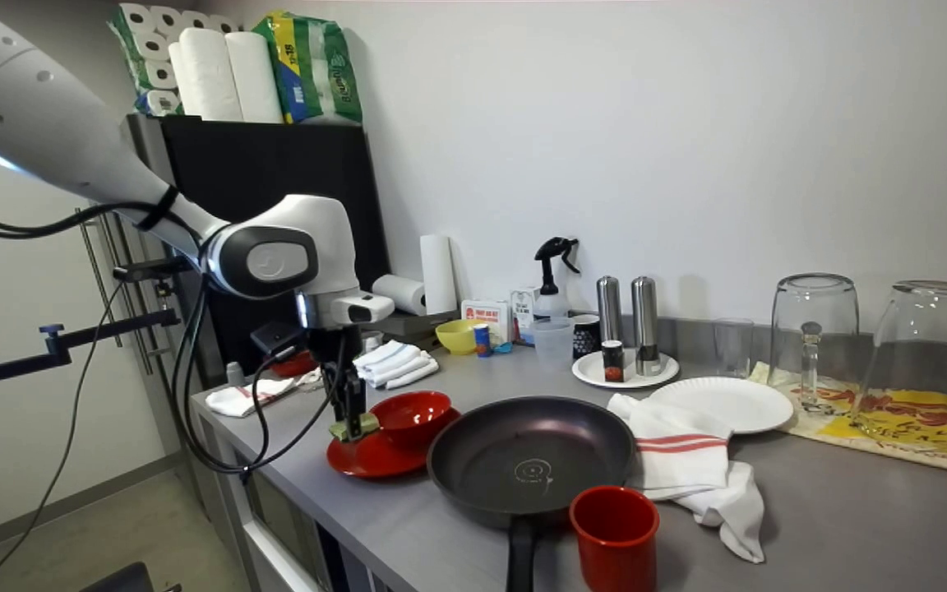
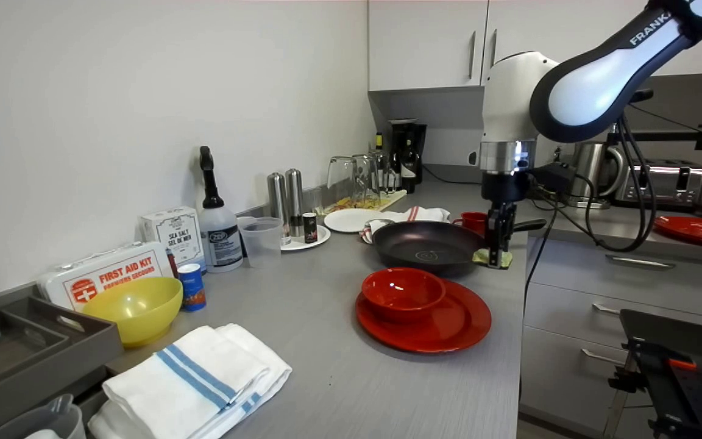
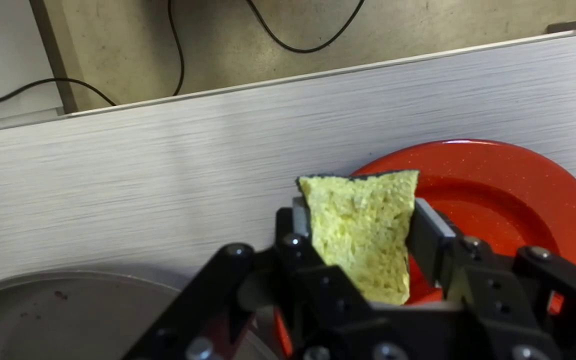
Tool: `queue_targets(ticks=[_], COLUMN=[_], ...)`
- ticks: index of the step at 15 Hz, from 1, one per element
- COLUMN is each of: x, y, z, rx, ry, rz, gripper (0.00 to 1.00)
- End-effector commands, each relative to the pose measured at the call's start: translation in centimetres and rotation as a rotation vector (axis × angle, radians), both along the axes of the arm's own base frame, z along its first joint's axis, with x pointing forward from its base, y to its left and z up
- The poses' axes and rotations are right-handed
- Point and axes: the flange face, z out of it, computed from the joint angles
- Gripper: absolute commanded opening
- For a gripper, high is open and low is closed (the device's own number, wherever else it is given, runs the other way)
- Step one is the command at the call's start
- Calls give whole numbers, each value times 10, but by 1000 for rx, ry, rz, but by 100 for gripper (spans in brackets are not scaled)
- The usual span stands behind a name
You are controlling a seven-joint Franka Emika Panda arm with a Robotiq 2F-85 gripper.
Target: Clean the plate and the bowl with the sponge
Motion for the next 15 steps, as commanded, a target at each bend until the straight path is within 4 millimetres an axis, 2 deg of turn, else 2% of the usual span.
queue_targets(ticks=[1, 3, 4, 5, 15], x=[10, 11, 3, 3, 3], y=[4, 6, 2, 2, 1], z=[-14, -23, -17, -20, -21], rx=[-15, -25, -7, -7, -7], ry=[20, 37, 33, 39, 40], rz=[10, 18, 11, 11, 10], gripper=[25, 25, 25, 50, 50])
